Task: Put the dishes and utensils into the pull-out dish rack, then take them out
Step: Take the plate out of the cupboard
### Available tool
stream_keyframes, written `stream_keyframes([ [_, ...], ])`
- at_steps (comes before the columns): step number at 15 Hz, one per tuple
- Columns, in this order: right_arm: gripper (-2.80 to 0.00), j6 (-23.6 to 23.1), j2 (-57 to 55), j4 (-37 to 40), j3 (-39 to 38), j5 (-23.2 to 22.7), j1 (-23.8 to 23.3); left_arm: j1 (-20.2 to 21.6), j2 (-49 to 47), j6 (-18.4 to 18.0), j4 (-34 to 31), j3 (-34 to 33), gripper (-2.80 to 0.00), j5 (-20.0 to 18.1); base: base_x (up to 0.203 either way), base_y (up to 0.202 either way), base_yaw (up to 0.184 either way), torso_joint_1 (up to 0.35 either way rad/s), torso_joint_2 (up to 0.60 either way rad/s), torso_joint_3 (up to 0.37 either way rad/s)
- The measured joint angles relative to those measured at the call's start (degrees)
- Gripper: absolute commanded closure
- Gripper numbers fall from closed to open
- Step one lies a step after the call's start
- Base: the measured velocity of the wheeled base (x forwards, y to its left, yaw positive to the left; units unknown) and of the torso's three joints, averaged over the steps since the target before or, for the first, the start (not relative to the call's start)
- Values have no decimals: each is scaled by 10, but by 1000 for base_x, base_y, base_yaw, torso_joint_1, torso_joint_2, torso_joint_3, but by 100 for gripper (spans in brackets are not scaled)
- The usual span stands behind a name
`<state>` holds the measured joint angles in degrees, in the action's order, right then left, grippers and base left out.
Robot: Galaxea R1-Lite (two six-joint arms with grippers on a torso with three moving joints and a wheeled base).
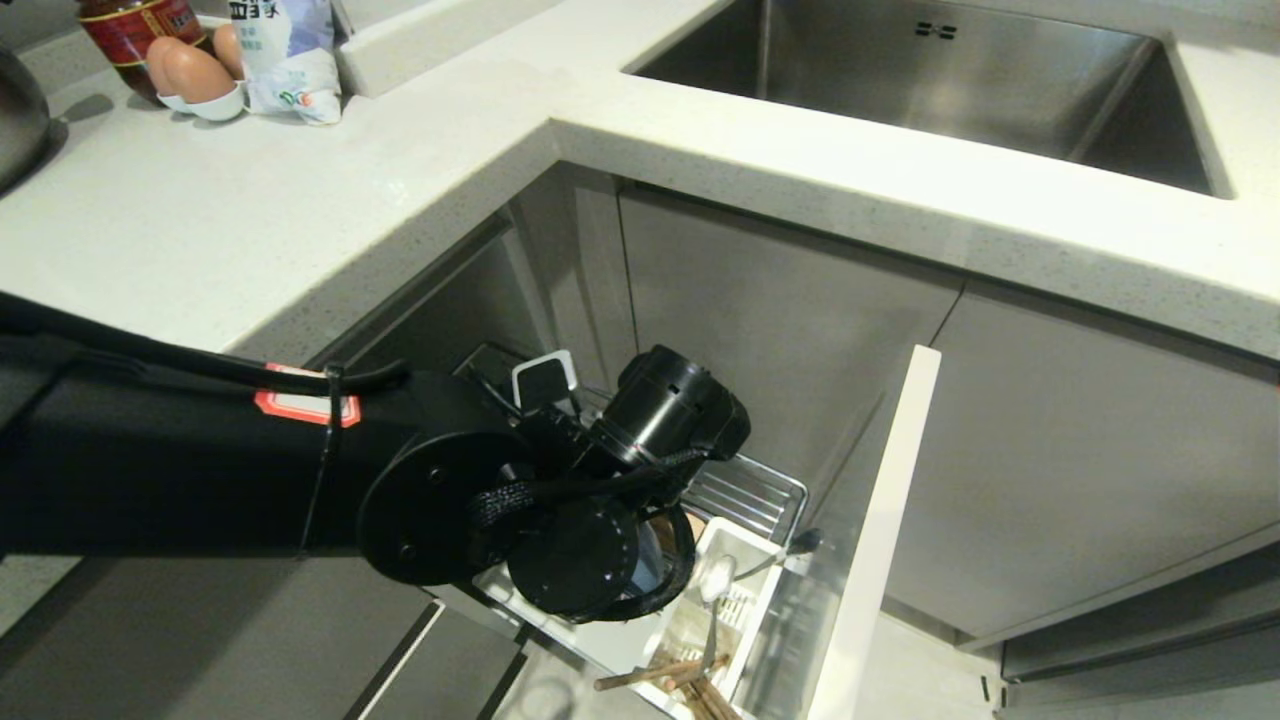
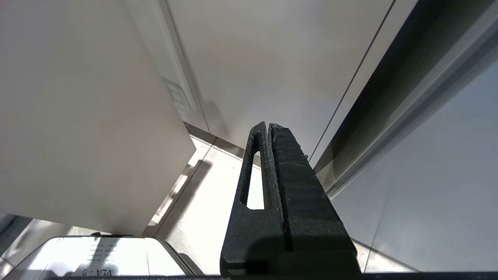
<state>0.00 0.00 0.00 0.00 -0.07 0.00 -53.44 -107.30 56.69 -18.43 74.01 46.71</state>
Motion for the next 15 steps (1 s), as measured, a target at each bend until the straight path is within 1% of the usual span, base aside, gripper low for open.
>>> stream_keyframes([
  [1, 0, 0, 0, 0, 0, 0, 0, 2, -7, 0, 1, 2, -280, 1, 0, 0, 0, 0, 0, 0],
  [2, 0, 0, 0, 0, 0, 0, 0, 3, -12, -1, 2, 3, 0, 4, 0, 0, 0, 0, 0, 0],
  [15, 0, 0, 0, 0, 0, 0, 0, -2, -7, -1, -6, 17, 0, 14, 0, 0, 0, 0, 0, 0],
])
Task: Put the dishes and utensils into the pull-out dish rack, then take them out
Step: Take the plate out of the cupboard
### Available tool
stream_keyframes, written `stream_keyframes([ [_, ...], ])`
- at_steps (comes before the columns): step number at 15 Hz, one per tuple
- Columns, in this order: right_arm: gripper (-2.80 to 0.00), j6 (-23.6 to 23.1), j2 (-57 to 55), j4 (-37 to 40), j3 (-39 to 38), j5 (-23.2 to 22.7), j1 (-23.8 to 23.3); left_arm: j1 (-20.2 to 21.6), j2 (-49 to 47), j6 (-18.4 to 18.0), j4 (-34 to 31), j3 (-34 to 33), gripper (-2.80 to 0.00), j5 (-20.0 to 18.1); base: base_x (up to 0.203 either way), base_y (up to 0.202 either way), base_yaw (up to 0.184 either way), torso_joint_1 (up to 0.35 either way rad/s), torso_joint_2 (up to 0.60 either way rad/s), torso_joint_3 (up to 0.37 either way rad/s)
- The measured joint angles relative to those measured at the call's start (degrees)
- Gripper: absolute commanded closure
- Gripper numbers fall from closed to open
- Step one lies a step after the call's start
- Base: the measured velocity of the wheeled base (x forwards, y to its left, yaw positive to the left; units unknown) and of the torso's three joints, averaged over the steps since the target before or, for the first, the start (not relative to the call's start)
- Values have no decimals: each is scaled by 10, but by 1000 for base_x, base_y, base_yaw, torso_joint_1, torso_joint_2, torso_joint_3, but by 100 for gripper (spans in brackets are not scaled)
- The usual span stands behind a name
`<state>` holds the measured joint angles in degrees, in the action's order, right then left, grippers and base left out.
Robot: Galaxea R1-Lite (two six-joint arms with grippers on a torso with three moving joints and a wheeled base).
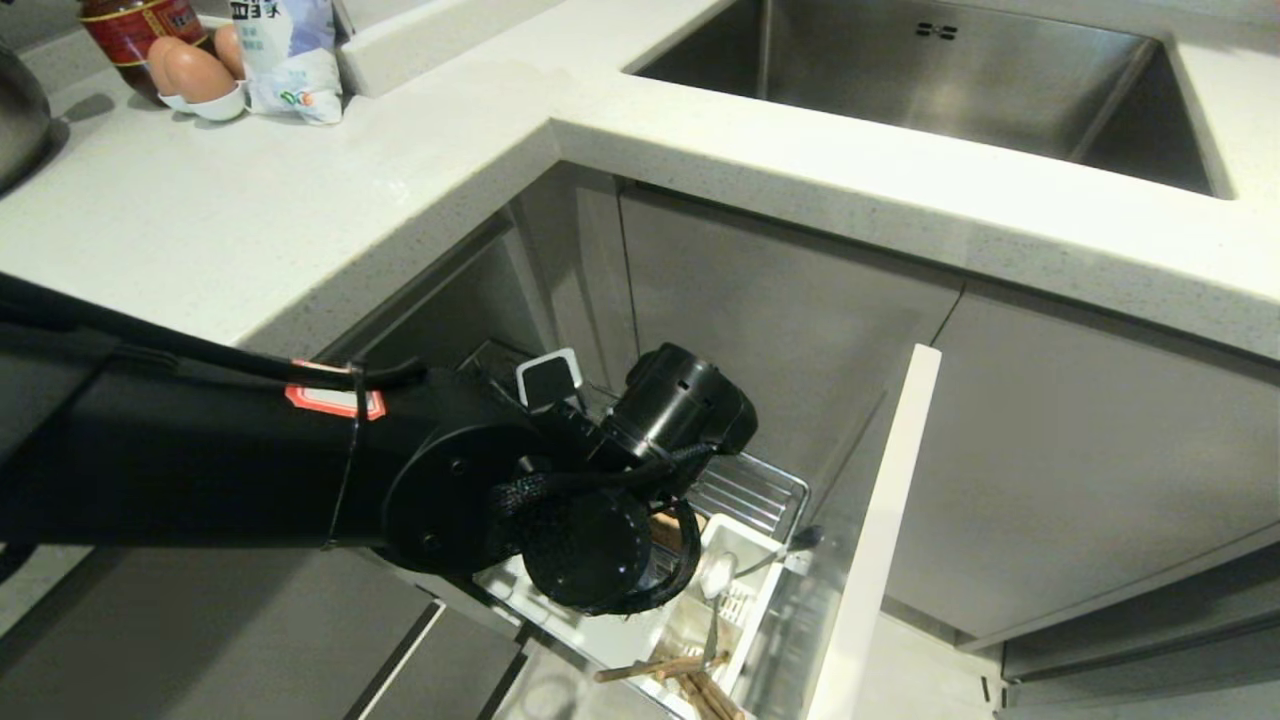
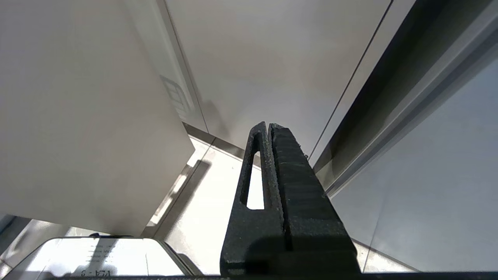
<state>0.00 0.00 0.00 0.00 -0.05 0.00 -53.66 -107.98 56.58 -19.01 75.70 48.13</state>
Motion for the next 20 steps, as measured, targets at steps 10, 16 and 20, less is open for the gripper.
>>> stream_keyframes([
  [10, 0, 0, 0, 0, 0, 0, 0, -64, 135, -34, -96, 124, 0, 3, 0, 0, 0, 0, 0, 0],
  [16, 0, 0, 0, 0, 0, 0, 0, -144, 192, -113, -113, 248, 0, 4, 0, 0, 0, 0, 0, 0],
  [20, 0, 0, 0, 0, 0, 0, 0, -174, 213, -222, -106, 341, 0, 24, 0, 0, 0, 0, 0, 0],
])
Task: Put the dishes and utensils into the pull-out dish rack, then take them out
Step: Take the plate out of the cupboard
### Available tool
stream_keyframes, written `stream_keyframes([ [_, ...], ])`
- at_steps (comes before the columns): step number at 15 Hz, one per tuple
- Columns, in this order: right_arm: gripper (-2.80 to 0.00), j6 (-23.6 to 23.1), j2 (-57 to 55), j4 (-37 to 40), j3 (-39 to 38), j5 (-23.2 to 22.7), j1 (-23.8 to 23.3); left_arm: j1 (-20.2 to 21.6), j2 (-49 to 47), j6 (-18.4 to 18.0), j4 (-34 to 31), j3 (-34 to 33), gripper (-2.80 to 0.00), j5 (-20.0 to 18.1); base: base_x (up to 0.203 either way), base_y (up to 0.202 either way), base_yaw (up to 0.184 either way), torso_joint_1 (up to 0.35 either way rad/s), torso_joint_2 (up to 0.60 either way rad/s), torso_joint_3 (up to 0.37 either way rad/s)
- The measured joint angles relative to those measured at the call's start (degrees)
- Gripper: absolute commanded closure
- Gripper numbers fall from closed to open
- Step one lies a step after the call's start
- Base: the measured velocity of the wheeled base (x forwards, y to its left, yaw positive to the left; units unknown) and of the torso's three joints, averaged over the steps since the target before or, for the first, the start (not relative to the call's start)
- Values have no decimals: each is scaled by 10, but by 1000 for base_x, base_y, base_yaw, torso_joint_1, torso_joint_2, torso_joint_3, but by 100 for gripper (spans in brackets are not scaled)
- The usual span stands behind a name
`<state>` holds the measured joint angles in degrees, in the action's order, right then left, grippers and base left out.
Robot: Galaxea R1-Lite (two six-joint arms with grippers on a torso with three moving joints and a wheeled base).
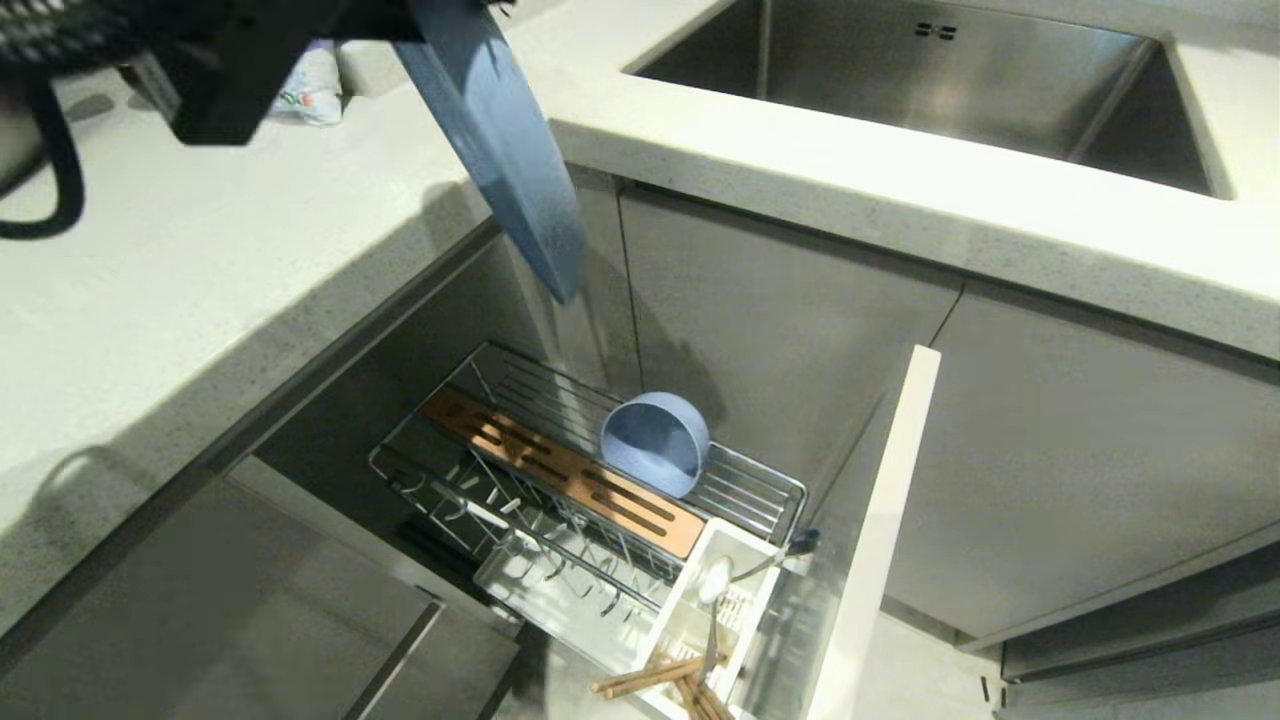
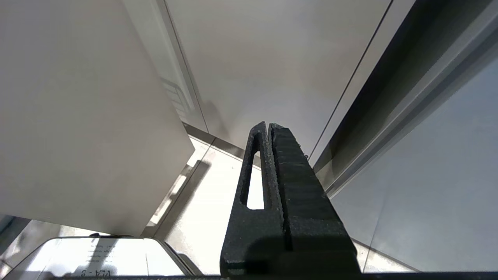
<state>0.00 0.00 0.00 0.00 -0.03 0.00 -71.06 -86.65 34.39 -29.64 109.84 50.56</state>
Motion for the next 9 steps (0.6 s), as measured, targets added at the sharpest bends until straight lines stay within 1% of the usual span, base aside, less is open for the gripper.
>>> stream_keyframes([
  [3, 0, 0, 0, 0, 0, 0, 0, 11, 9, -105, 25, 13, 0, 34, 0, 0, 0, 0, 0, 0],
  [5, 0, 0, 0, 0, 0, 0, 0, 35, 16, -161, 28, 15, 0, 42, 0, 0, 0, 0, 0, 0],
  [7, 0, 0, 0, 0, 0, 0, 0, 70, 22, -209, 26, 15, 0, 42, 0, 0, 0, 0, 0, 0],
  [9, 0, 0, 0, 0, 0, 0, 0, 125, 27, -249, 24, 15, 0, 42, 0, 0, 0, 0, 0, 0],
])
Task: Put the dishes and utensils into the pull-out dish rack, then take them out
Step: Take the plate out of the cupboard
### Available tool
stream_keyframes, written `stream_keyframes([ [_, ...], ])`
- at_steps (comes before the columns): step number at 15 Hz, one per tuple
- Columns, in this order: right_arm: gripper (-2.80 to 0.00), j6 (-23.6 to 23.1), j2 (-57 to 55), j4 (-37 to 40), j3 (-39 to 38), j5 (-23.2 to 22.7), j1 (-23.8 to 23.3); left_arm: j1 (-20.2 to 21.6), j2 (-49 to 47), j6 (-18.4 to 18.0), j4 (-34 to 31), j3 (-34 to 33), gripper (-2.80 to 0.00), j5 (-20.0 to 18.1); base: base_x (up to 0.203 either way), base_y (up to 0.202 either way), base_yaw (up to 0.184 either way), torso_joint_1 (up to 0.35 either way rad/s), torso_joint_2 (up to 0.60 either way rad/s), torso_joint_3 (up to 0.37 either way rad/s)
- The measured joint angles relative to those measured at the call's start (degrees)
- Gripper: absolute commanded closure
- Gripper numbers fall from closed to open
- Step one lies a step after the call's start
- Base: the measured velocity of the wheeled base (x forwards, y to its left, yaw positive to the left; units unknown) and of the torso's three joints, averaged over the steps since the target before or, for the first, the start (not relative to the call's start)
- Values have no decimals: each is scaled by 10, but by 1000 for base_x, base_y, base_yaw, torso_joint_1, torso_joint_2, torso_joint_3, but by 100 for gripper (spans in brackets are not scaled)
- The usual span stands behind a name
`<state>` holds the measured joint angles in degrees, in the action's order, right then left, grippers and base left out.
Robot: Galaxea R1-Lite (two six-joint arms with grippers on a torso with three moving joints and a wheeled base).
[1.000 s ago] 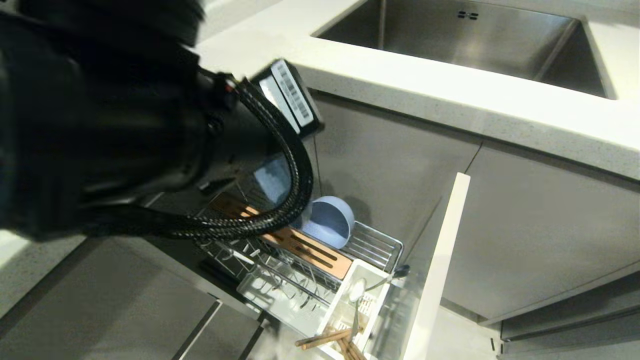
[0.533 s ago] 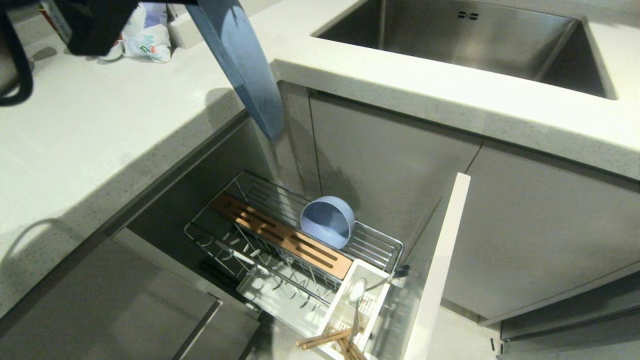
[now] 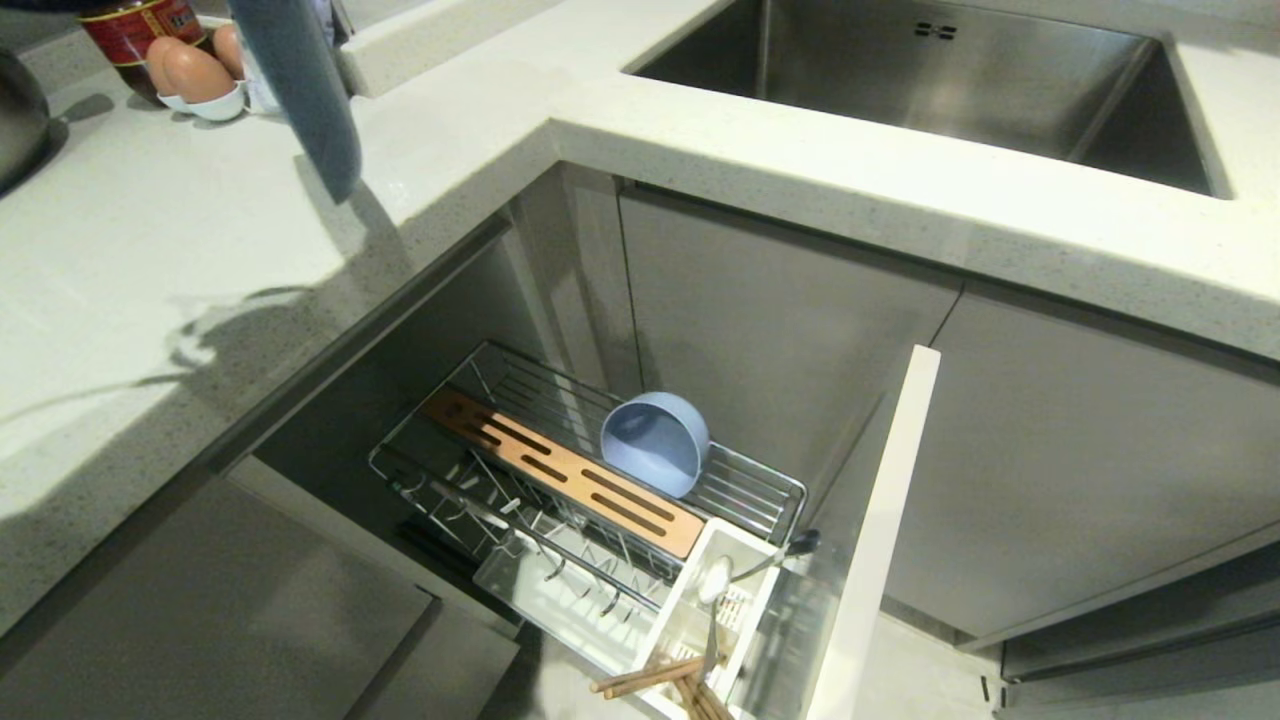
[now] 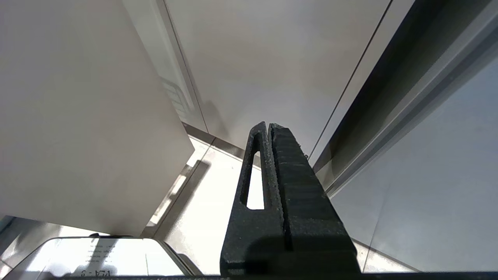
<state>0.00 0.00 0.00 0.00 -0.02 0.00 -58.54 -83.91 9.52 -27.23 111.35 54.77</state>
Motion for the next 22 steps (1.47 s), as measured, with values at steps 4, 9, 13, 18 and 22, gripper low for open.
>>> stream_keyframes([
  [4, 0, 0, 0, 0, 0, 0, 0, 117, 24, -113, -29, -1, 0, -2, 0, 0, 0, 0, 0, 0],
  [9, 0, 0, 0, 0, 0, 0, 0, 198, 56, -134, -242, -1, 0, -1, 0, 0, 0, 0, 0, 0],
  [13, 0, 0, 0, 0, 0, 0, 0, 238, 70, -119, -455, -1, 0, 26, 0, 0, 0, 0, 0, 0],
  [18, 0, 0, 0, 0, 0, 0, 0, 269, 64, -107, -599, -1, 0, 55, 0, 0, 0, 0, 0, 0],
  [22, 0, 0, 0, 0, 0, 0, 0, 290, 39, -107, -599, -1, 0, 43, 0, 0, 0, 0, 0, 0],
])
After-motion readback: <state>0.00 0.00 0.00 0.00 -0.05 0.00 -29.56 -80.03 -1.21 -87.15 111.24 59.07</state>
